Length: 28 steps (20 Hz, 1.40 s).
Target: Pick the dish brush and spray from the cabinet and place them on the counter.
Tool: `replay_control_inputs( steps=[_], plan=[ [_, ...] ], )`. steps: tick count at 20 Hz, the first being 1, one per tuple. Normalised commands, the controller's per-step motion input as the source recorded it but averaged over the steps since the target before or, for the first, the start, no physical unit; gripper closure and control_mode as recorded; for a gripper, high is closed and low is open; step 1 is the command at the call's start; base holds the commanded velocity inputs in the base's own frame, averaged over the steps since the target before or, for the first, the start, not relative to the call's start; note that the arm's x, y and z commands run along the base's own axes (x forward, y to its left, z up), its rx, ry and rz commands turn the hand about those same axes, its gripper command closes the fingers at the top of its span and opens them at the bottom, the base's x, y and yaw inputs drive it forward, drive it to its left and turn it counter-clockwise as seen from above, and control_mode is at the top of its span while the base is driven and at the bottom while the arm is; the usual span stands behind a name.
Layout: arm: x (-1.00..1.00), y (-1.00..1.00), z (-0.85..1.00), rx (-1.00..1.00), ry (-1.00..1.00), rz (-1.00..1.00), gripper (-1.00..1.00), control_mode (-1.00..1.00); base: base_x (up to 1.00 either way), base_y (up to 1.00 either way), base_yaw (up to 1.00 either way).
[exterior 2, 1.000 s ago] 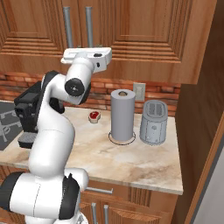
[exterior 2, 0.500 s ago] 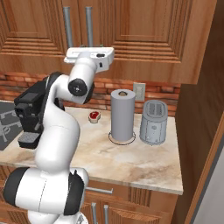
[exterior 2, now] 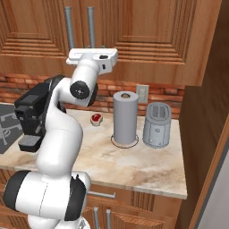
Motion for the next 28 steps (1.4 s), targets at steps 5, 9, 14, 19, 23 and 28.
replay_control_inputs(
  steps=[5,9,14,19,23,28],
  plan=[
    [0.13,0.32,-0.11,0.00,0.00,-0.03,1.00,-1.00,0.00,0.00,0.00],
    [0.07,0.50,-0.04,-0.03,0.00,-0.05,1.00,-1.00,0.00,0.00,0.00],
    [0.07,0.47,0.00,-0.05,0.04,-0.05,1.00,-1.00,0.00,0.00,0.00],
    [0.17,0.26,0.00,-0.04,0.11,-0.02,1.00,-1.00,0.00,0.00,0.00],
    [0.30,0.02,0.06,-0.02,0.14,0.00,1.00,-1.00,0.00,0.00,0.00],
    [0.39,-0.01,0.09,0.00,0.14,0.00,1.00,-1.00,0.00,0.00,0.00]
  ],
)
